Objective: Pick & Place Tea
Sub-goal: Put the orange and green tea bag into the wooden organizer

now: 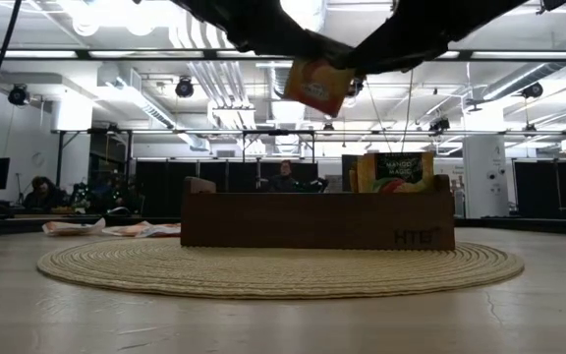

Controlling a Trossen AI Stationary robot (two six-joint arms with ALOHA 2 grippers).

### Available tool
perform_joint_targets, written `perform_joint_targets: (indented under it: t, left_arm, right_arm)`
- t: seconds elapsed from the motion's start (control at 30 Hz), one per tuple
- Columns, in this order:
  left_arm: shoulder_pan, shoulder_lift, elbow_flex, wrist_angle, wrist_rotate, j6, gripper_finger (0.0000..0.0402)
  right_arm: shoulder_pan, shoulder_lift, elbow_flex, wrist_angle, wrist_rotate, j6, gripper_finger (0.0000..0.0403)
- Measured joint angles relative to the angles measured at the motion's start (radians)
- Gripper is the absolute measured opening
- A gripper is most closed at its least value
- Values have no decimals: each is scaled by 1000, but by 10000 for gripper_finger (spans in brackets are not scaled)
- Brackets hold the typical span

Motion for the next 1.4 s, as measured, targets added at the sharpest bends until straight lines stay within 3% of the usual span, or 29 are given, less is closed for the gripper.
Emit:
perform_joint_targets:
  t: [0.2,0.4,1.4]
  left_arm:
    - [0,0,1,-20,1,-19,0]
    - [0,0,1,-20,1,-23,0]
    - [0,-1,1,22,3,-24,0]
  right_arm:
    - [0,0,3,12,-1,5,246]
    - [0,0,31,11,-2,11,239]
    - [-7,0,43,7,1,59,103]
